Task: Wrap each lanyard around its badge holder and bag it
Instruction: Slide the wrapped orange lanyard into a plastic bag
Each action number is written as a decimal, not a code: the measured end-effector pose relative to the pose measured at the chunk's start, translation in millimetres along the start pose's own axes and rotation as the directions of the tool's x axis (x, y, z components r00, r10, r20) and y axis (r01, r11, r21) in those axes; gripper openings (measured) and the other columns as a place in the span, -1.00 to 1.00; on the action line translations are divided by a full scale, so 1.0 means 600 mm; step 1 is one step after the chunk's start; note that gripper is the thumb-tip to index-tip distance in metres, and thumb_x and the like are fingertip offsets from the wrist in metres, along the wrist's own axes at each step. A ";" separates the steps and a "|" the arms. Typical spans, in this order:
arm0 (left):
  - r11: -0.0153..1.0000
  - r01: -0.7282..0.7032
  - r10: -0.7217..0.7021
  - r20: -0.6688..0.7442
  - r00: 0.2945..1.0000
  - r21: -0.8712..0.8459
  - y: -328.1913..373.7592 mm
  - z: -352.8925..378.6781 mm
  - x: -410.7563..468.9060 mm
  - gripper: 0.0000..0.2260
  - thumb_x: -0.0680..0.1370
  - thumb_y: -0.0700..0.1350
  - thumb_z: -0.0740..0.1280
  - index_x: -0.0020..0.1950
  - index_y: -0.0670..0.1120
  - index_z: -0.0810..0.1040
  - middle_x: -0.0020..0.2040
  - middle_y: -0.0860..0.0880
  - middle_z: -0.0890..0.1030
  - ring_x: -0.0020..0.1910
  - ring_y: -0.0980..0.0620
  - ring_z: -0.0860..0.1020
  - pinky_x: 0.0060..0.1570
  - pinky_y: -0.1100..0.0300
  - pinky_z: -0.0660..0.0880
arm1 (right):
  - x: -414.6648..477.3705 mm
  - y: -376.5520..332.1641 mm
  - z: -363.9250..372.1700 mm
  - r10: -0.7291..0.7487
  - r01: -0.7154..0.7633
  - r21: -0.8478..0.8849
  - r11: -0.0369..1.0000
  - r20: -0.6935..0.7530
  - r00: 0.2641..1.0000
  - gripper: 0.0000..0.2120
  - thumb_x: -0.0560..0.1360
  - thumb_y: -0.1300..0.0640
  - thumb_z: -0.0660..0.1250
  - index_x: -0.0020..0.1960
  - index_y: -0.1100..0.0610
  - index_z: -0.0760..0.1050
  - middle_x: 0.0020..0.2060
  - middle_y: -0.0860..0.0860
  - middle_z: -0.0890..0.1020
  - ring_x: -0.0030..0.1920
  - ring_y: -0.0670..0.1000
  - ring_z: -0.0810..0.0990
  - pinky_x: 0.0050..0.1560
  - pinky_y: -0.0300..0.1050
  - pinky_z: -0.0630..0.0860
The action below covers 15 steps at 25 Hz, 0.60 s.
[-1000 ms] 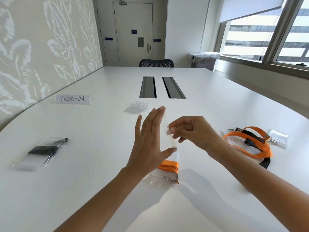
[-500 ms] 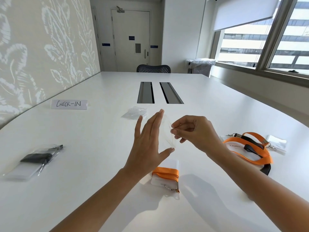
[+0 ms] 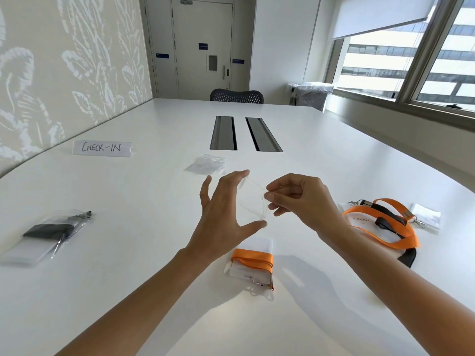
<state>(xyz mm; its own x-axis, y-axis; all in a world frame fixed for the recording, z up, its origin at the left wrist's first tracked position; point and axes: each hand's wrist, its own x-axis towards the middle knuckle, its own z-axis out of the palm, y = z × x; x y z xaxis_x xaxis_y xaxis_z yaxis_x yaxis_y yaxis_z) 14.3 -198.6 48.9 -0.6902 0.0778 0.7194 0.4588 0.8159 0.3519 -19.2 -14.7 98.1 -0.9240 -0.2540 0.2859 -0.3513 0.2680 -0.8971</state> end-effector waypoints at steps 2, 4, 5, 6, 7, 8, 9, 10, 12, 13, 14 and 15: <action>0.999 0.028 -0.027 -0.030 0.999 0.017 -0.009 -0.006 -0.003 -0.22 0.35 0.15 0.50 0.45 -0.05 0.23 0.40 0.07 0.38 0.43 0.21 0.23 0.48 -0.01 -0.14 | -0.008 0.007 -0.005 0.070 -0.072 -0.039 0.997 -0.049 0.996 -0.92 0.43 0.23 0.50 -0.10 0.17 0.63 -0.33 0.05 0.70 -0.34 0.04 0.70 -0.32 -0.19 0.62; 0.997 0.049 -0.045 -0.061 0.997 0.056 -0.021 -0.014 -0.006 -0.21 0.34 0.14 0.50 0.45 -0.05 0.23 0.39 0.06 0.40 0.41 0.21 0.24 0.46 -0.02 -0.13 | -0.025 0.016 -0.009 0.144 -0.145 -0.149 0.978 -0.015 0.989 -0.91 0.42 0.23 0.51 -0.11 0.15 0.62 -0.36 0.03 0.68 -0.40 0.01 0.68 -0.37 -0.17 0.62; 0.995 0.059 -0.053 -0.073 0.996 0.076 -0.026 -0.017 -0.008 -0.21 0.34 0.14 0.50 0.46 -0.05 0.23 0.38 0.05 0.40 0.41 0.20 0.25 0.46 -0.02 -0.13 | -0.035 0.021 -0.009 0.181 -0.171 -0.206 0.963 0.031 0.983 -0.89 0.41 0.21 0.51 -0.10 0.12 0.61 -0.36 0.01 0.67 -0.40 0.02 0.67 -0.36 -0.12 0.64; 0.993 0.070 -0.062 -0.080 0.995 0.092 -0.030 -0.019 -0.010 -0.21 0.34 0.14 0.50 0.46 -0.05 0.23 0.37 0.04 0.41 0.40 0.19 0.26 0.46 -0.03 -0.13 | -0.046 0.026 -0.007 0.214 -0.185 -0.272 0.945 0.084 0.973 -0.87 0.41 0.17 0.52 -0.09 0.08 0.60 -0.34 -0.02 0.67 -0.40 0.02 0.67 -0.34 -0.08 0.65; 0.991 0.080 -0.072 -0.084 0.994 0.103 -0.032 -0.020 -0.012 -0.20 0.35 0.14 0.50 0.46 -0.06 0.24 0.36 0.04 0.42 0.39 0.17 0.28 0.46 -0.03 -0.13 | -0.058 0.030 -0.002 0.232 -0.175 -0.339 0.924 0.136 0.963 -0.84 0.41 0.11 0.52 -0.06 0.03 0.58 -0.30 -0.05 0.67 -0.40 -0.01 0.65 -0.32 -0.08 0.63; 0.990 0.088 -0.079 -0.085 0.993 0.110 -0.033 -0.019 -0.014 -0.20 0.35 0.15 0.50 0.46 -0.07 0.24 0.35 0.03 0.42 0.39 0.15 0.30 0.46 -0.04 -0.12 | -0.068 0.034 0.005 0.214 -0.128 -0.393 0.910 0.182 0.960 -0.83 0.43 0.08 0.50 -0.03 -0.01 0.57 -0.24 -0.09 0.66 -0.38 -0.07 0.63 -0.29 -0.12 0.60; 0.989 0.090 -0.081 -0.081 0.993 0.114 -0.033 -0.018 -0.015 -0.20 0.35 0.15 0.50 0.46 -0.07 0.24 0.35 0.03 0.43 0.38 0.14 0.32 0.45 -0.05 -0.11 | -0.077 0.037 0.014 0.147 -0.038 -0.430 0.902 0.224 0.964 -0.85 0.46 0.10 0.46 0.00 -0.03 0.56 -0.18 -0.12 0.64 -0.33 -0.15 0.60 -0.24 -0.18 0.57; 0.989 0.085 -0.076 -0.078 0.994 0.120 -0.034 -0.017 -0.017 -0.21 0.35 0.15 0.50 0.46 -0.07 0.25 0.35 0.03 0.43 0.38 0.13 0.33 0.45 -0.05 -0.10 | -0.084 0.039 0.020 0.034 0.091 -0.453 0.887 0.260 0.965 -0.83 0.50 0.20 0.40 0.03 -0.03 0.57 -0.13 -0.15 0.62 -0.25 -0.20 0.58 -0.17 -0.26 0.52; 0.988 0.070 -0.060 -0.081 0.995 0.136 -0.035 -0.018 -0.019 -0.21 0.35 0.15 0.50 0.46 -0.07 0.25 0.35 0.04 0.43 0.37 0.13 0.34 0.45 -0.06 -0.09 | -0.088 0.042 0.018 -0.182 0.353 -0.517 0.780 0.352 0.918 -0.61 0.49 0.44 0.25 0.06 -0.01 0.59 -0.05 -0.14 0.61 -0.11 -0.22 0.53 -0.07 -0.41 0.39; 0.988 0.068 -0.056 -0.084 0.995 0.141 -0.036 -0.020 -0.019 -0.21 0.35 0.15 0.50 0.46 -0.07 0.25 0.35 0.04 0.43 0.37 0.13 0.34 0.45 -0.06 -0.09 | -0.087 0.044 0.009 -0.221 0.443 -0.541 0.714 0.427 0.877 -0.54 0.47 0.50 0.22 0.09 -0.01 0.60 0.00 -0.14 0.61 -0.03 -0.20 0.51 -0.02 -0.40 0.37; 0.987 0.069 -0.057 -0.086 0.995 0.145 -0.037 -0.021 -0.019 -0.21 0.35 0.15 0.50 0.46 -0.07 0.25 0.36 0.04 0.42 0.37 0.13 0.34 0.45 -0.06 -0.09 | -0.083 0.048 -0.001 -0.224 0.513 -0.541 0.667 0.511 0.830 -0.54 0.47 0.48 0.26 0.13 -0.02 0.59 0.08 -0.15 0.60 0.07 -0.17 0.50 0.06 -0.38 0.37; 0.986 0.073 -0.060 -0.088 0.994 0.148 -0.038 -0.022 -0.019 -0.21 0.35 0.15 0.50 0.46 -0.07 0.25 0.36 0.04 0.42 0.38 0.12 0.34 0.45 -0.07 -0.08 | -0.079 0.053 -0.011 -0.206 0.556 -0.517 0.651 0.585 0.785 -0.59 0.50 0.40 0.32 0.18 -0.04 0.57 0.17 -0.17 0.57 0.18 -0.16 0.47 0.17 -0.36 0.36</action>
<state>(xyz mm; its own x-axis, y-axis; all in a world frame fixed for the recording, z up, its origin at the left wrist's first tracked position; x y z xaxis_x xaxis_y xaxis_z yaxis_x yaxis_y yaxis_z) 19.2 -225.4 40.5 -0.6646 -0.0220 0.7469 0.3198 0.8950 0.3109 12.2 12.0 58.0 -0.5643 -0.7980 0.2117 -0.8205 0.5138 -0.2505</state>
